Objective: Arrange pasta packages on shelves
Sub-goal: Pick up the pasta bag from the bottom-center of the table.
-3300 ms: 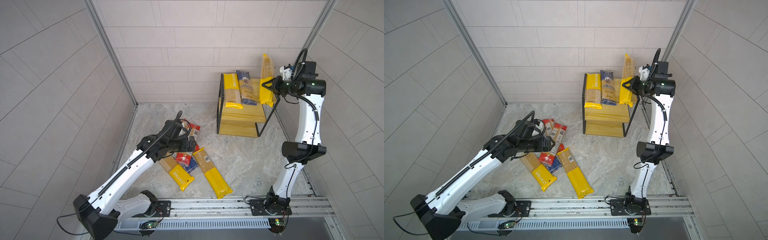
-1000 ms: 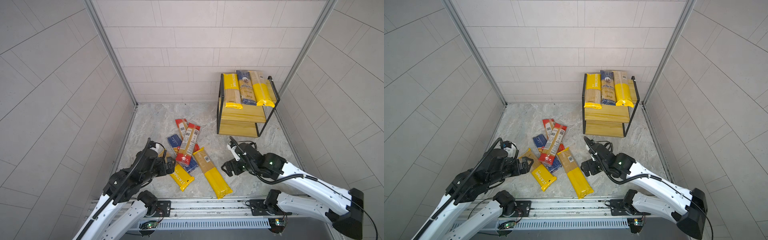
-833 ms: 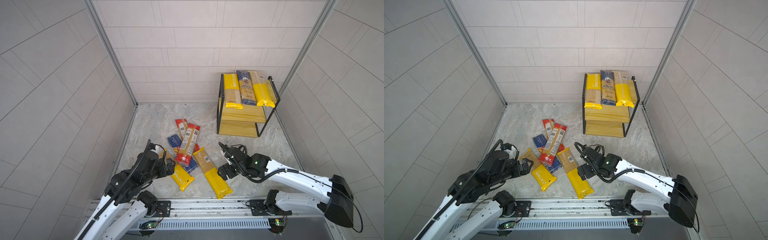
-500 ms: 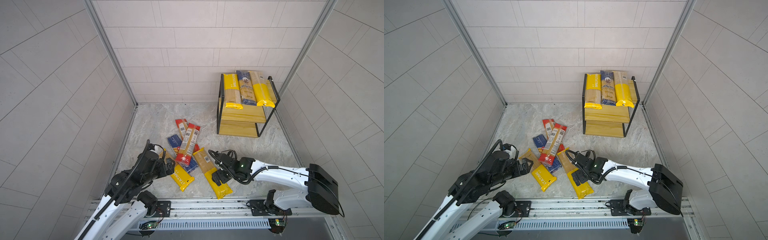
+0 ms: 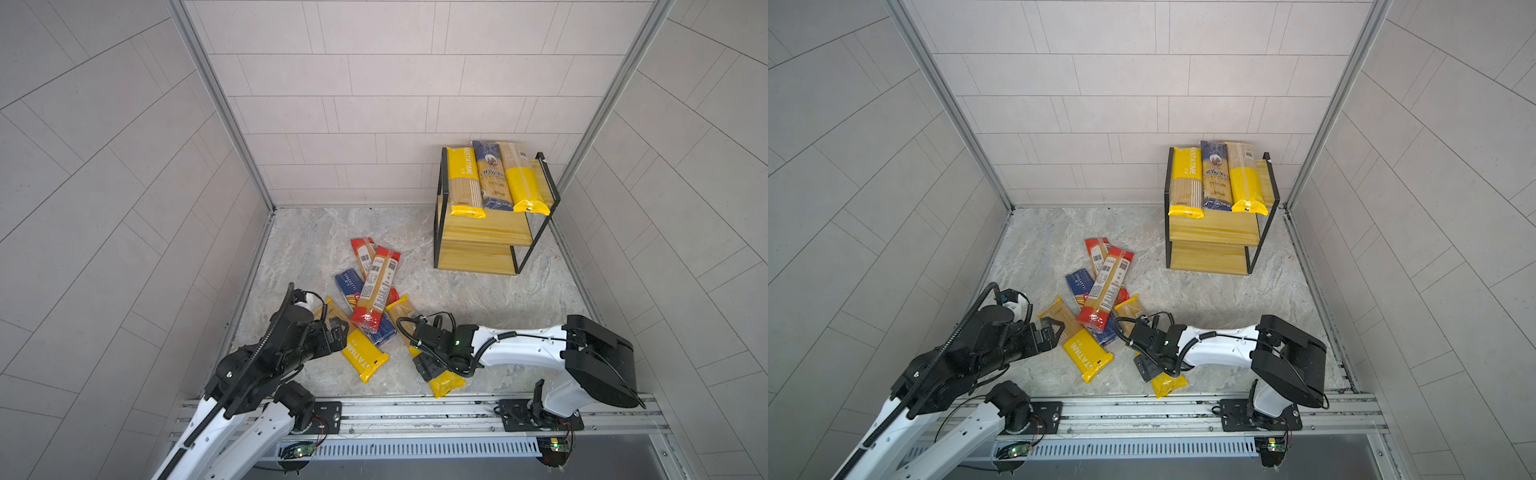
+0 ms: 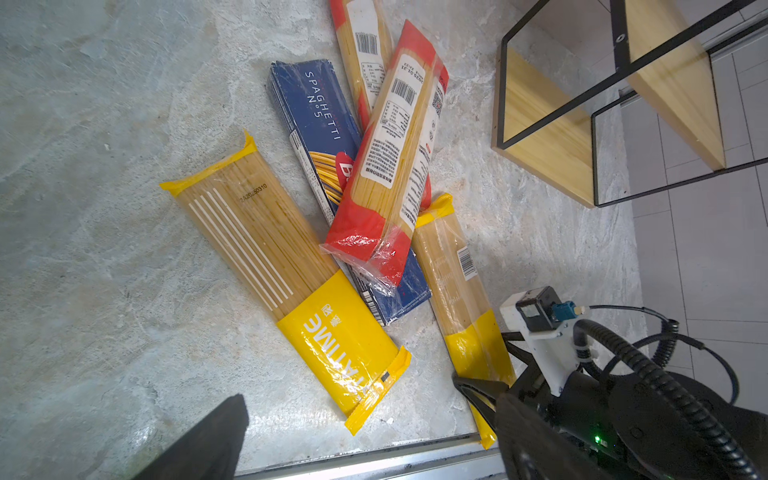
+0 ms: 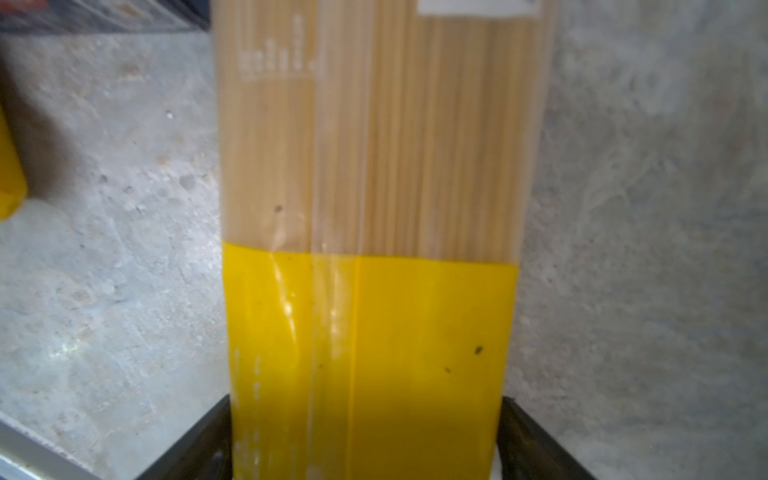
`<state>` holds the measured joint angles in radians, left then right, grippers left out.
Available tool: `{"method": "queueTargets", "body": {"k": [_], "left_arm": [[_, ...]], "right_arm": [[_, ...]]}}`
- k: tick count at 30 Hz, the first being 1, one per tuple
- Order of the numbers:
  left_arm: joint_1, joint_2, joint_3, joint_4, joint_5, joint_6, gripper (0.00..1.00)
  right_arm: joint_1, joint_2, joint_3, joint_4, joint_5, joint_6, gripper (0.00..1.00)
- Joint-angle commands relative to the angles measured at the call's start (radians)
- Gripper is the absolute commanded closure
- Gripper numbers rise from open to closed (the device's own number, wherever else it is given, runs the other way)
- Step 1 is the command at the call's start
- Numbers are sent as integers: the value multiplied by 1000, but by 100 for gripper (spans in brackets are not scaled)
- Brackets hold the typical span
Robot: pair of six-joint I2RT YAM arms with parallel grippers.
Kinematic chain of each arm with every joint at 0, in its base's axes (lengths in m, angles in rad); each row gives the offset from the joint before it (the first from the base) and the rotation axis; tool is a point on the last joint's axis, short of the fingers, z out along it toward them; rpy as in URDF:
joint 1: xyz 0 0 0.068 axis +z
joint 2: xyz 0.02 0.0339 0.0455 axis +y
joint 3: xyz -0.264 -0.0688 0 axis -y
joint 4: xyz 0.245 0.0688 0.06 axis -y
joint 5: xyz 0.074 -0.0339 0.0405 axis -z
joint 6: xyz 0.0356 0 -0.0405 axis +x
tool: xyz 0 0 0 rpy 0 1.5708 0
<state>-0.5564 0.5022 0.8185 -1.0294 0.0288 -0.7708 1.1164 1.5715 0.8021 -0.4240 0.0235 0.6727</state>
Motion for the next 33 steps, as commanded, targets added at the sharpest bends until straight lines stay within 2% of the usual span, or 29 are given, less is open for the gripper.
{"method": "queueTargets", "body": {"k": [1, 5, 12, 18, 24, 29, 33], "left_arm": [[7, -10, -7, -10, -12, -10, 1], [7, -9, -7, -10, -17, -12, 1], [7, 8, 9, -10, -22, -9, 1], [7, 49, 55, -10, -26, 4, 1], [6, 96, 98, 0, -28, 6, 1], [7, 156, 140, 8, -32, 19, 2], [5, 211, 177, 23, -32, 28, 1]], "right_arm": [[-7, 91, -44, -25, -5, 46, 45], [-20, 133, -83, 27, -52, 53, 68], [-66, 61, -177, 177, -211, 81, 91], [-166, -120, -283, 265, -360, 99, 100], [-318, -302, -337, 309, -539, 106, 100], [-465, -441, -362, 265, -674, 93, 100], [-560, -555, -344, 161, -743, 63, 100]]}}
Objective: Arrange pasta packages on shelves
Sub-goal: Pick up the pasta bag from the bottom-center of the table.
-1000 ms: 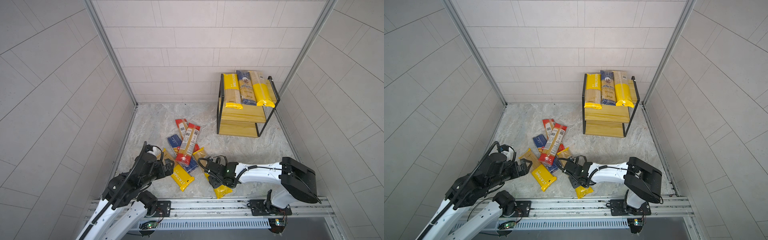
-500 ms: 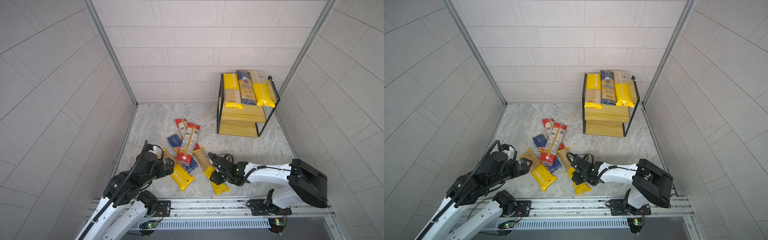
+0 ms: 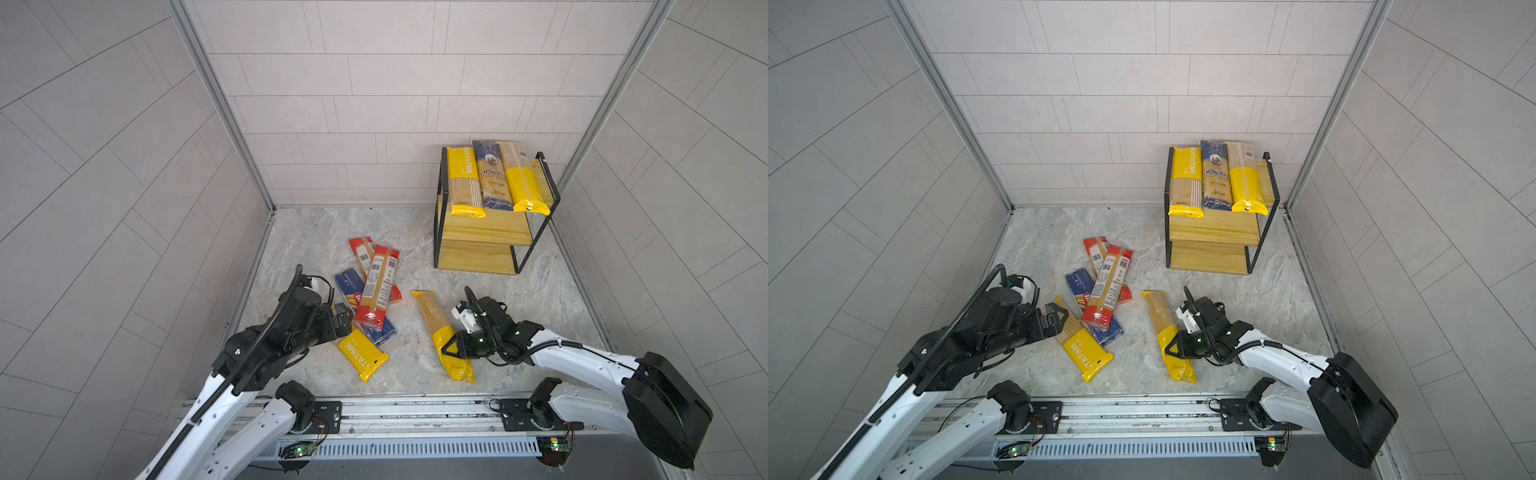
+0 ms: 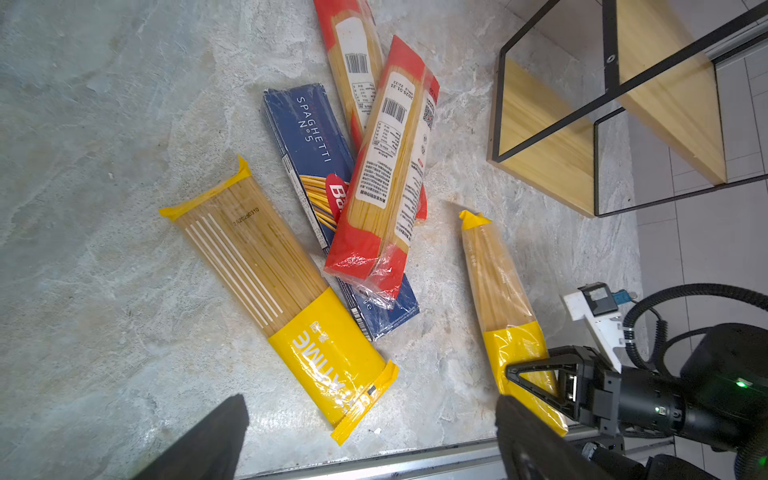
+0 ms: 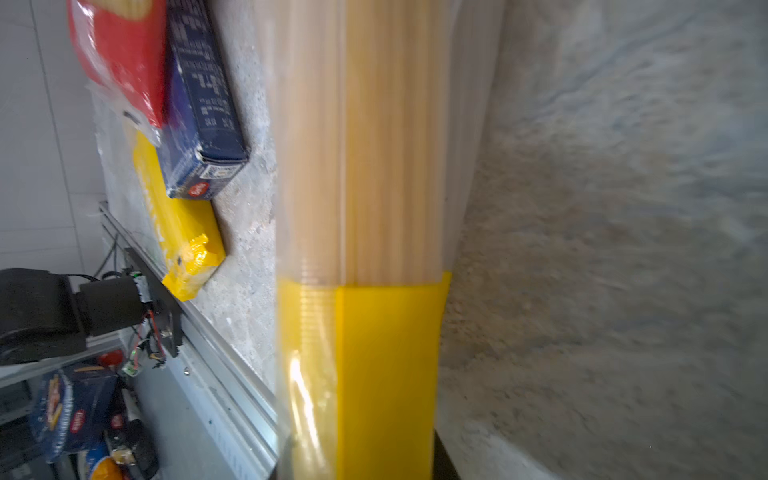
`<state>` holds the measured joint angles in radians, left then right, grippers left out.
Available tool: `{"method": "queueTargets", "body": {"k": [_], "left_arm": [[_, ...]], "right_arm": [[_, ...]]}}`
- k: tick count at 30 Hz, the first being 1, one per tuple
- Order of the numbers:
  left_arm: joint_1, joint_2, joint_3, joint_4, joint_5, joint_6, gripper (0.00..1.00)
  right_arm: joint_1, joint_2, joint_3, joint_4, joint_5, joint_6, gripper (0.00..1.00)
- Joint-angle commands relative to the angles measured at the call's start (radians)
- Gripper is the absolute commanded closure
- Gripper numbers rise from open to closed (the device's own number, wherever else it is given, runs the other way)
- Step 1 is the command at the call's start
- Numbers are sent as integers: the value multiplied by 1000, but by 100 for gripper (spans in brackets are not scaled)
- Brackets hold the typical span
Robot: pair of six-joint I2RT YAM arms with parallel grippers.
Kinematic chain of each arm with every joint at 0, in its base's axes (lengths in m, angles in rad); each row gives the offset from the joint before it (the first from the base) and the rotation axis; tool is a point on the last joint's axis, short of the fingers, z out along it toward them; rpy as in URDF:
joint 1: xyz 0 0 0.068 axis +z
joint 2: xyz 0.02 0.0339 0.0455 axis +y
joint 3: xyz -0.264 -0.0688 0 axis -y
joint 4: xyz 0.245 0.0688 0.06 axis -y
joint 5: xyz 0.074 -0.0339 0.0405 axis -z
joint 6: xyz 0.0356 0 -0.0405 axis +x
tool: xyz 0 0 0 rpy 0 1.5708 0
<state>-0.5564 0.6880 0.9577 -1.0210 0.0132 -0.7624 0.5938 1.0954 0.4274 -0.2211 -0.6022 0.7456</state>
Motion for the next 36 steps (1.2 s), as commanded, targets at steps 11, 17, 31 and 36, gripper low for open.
{"method": "queueTargets", "body": {"k": [11, 17, 31, 36], "left_arm": [[6, 204, 162, 63, 24, 69, 2], [6, 232, 180, 64, 24, 80, 2], [6, 258, 223, 65, 25, 93, 2], [6, 265, 234, 65, 30, 100, 2]], "right_arm": [[-261, -201, 94, -124, -307, -5, 100], [-313, -205, 110, -67, -356, 38, 100], [-432, -246, 289, -169, -404, 9, 100], [-482, -239, 327, -184, -415, -12, 100]]}}
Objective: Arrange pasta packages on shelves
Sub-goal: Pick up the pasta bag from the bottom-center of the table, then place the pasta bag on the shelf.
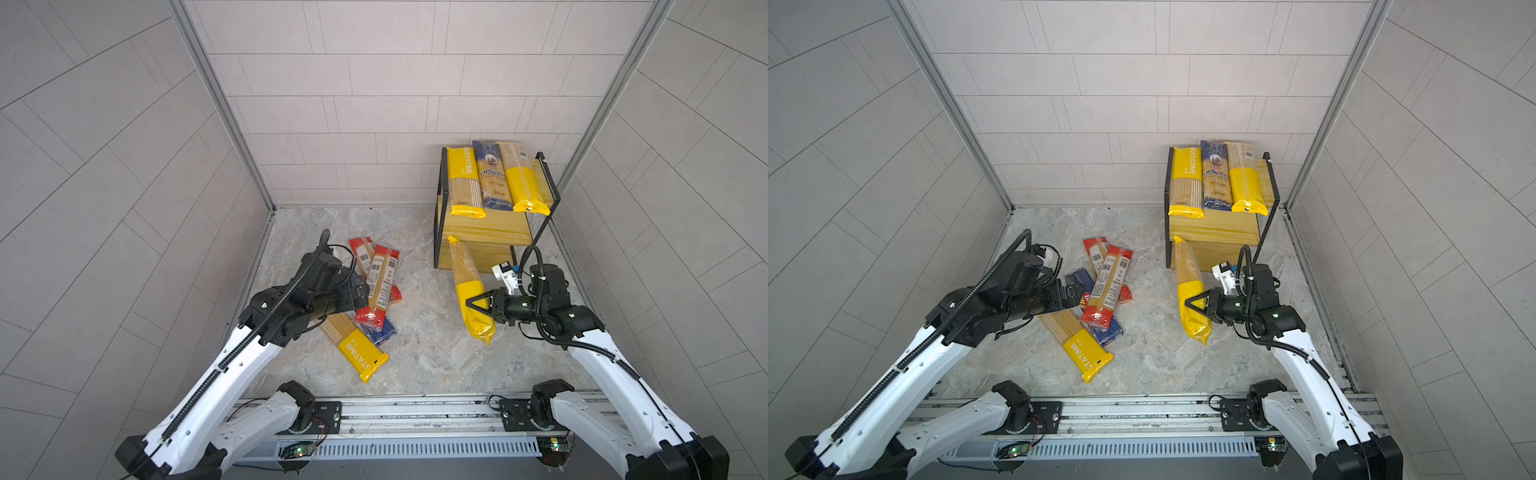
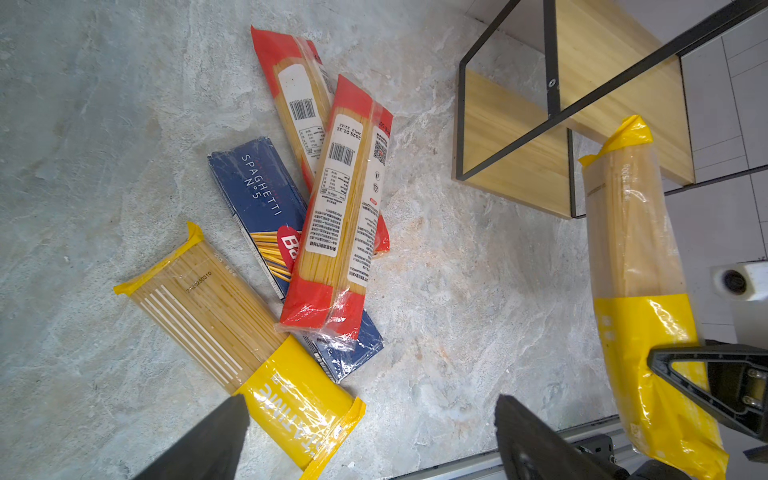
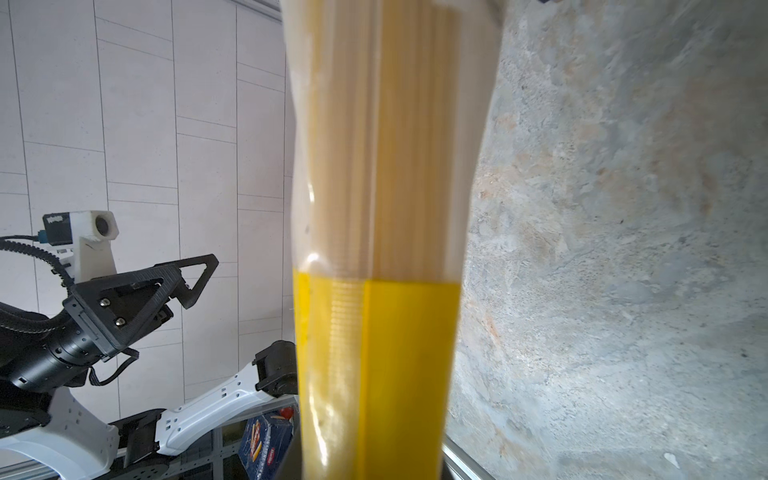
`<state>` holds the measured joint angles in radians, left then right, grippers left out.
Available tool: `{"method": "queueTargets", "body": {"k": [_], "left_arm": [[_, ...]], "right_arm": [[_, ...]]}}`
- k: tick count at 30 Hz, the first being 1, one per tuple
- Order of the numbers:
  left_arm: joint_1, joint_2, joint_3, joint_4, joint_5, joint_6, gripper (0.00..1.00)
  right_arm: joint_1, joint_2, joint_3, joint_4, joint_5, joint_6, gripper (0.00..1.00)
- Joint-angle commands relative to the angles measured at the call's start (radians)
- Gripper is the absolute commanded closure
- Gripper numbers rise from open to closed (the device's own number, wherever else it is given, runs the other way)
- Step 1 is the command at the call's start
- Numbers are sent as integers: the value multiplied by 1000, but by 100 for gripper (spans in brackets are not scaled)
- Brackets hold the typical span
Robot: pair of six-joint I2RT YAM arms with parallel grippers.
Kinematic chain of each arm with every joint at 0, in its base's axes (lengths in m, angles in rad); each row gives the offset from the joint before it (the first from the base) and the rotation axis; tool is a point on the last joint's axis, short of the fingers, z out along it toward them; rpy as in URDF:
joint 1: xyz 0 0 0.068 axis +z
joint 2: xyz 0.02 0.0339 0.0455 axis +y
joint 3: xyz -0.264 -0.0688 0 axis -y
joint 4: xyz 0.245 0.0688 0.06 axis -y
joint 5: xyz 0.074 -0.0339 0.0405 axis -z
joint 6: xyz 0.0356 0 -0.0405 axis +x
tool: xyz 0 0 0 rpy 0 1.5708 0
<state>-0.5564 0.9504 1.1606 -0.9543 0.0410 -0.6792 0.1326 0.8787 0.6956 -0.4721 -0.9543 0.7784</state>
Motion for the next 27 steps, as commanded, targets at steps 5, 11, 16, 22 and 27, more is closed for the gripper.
{"method": "queueTargets", "body": {"k": [5, 11, 16, 22, 27], "left_arm": [[7, 13, 44, -1, 9, 27, 2], [6, 32, 47, 7, 14, 44, 0], [7, 65, 51, 24, 35, 59, 0], [7, 83, 71, 23, 33, 96, 0], [7, 90, 62, 36, 35, 109, 0]], "right_arm": [[-65, 17, 97, 91, -72, -54, 100], [-78, 75, 153, 127, -42, -61, 100], [-94, 139, 204, 177, -4, -69, 100], [-101, 212, 269, 216, 31, -66, 100], [-102, 292, 325, 248, 64, -82, 100]]}}
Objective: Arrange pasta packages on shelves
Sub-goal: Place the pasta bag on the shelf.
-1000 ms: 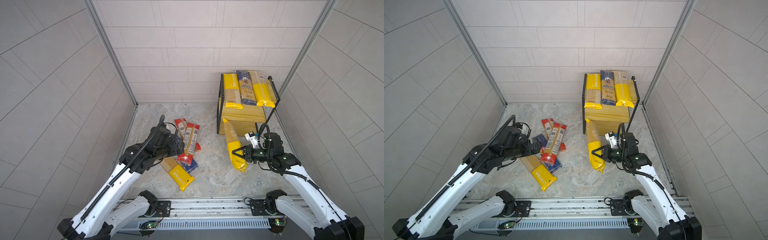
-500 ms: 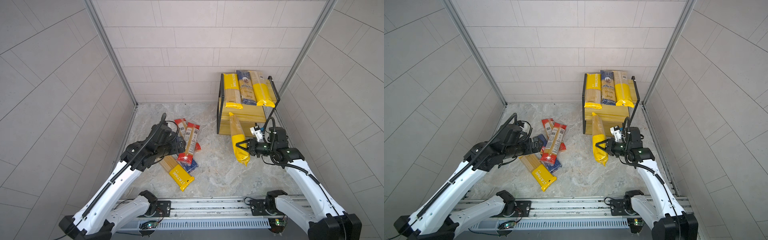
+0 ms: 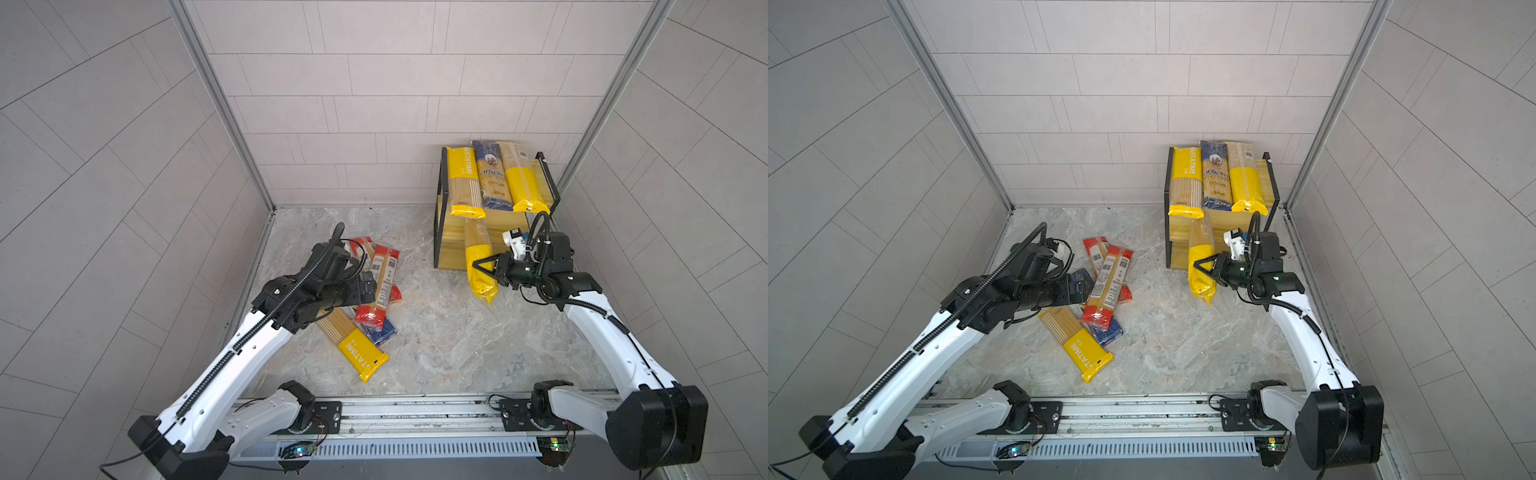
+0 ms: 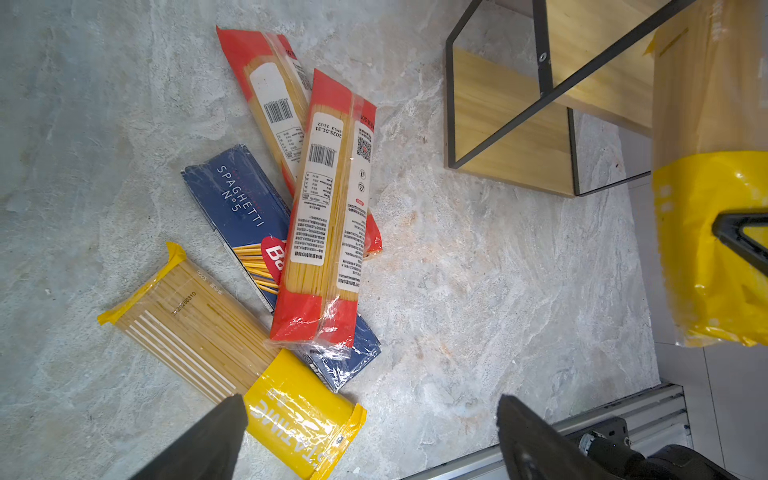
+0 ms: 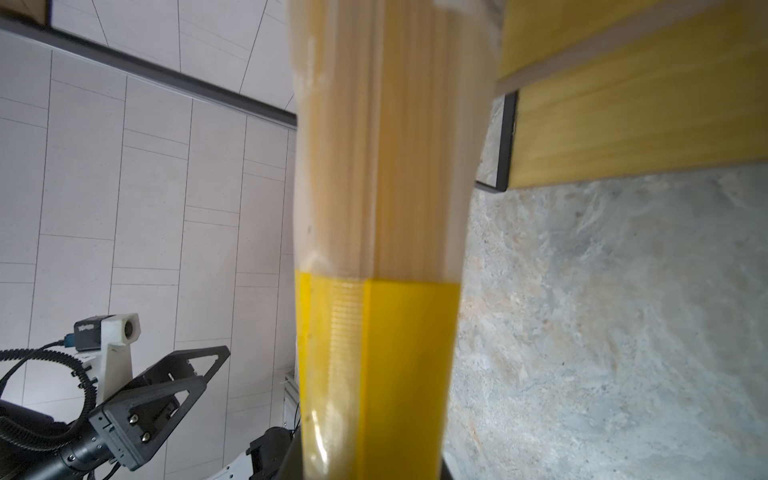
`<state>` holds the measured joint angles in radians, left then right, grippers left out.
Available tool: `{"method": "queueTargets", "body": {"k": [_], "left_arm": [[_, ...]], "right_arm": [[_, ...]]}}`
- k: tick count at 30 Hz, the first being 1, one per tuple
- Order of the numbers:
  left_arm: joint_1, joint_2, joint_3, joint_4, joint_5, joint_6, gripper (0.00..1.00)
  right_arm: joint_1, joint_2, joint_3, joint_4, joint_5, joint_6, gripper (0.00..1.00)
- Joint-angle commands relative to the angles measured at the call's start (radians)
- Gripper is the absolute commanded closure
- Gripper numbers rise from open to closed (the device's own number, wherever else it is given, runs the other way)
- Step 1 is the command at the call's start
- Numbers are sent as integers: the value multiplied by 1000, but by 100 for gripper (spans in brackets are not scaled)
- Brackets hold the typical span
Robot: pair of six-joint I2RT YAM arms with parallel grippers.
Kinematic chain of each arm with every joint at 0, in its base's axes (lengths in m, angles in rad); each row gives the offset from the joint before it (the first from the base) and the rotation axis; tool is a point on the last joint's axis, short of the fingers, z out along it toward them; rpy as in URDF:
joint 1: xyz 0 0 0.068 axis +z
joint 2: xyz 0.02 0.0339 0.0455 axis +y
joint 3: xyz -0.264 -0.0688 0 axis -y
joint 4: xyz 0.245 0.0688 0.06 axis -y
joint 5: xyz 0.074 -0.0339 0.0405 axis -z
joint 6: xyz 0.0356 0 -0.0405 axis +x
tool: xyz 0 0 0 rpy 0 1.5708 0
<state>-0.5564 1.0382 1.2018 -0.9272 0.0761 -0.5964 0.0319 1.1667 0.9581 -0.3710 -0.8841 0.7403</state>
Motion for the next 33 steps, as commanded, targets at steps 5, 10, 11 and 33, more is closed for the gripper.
{"method": "queueTargets", "body": {"k": [5, 10, 11, 33], "left_arm": [[8, 13, -2, 32, 6, 36, 0], [15, 43, -2, 43, 16, 50, 0], [17, 48, -2, 45, 20, 53, 0], [50, 122, 20, 53, 83, 74, 1]], "right_arm": [[-1, 83, 92, 213, 30, -72, 100], [-2, 146, 145, 256, 48, -81, 100], [-2, 159, 157, 259, 48, -81, 100], [30, 398, 362, 220, 115, -140, 100]]}}
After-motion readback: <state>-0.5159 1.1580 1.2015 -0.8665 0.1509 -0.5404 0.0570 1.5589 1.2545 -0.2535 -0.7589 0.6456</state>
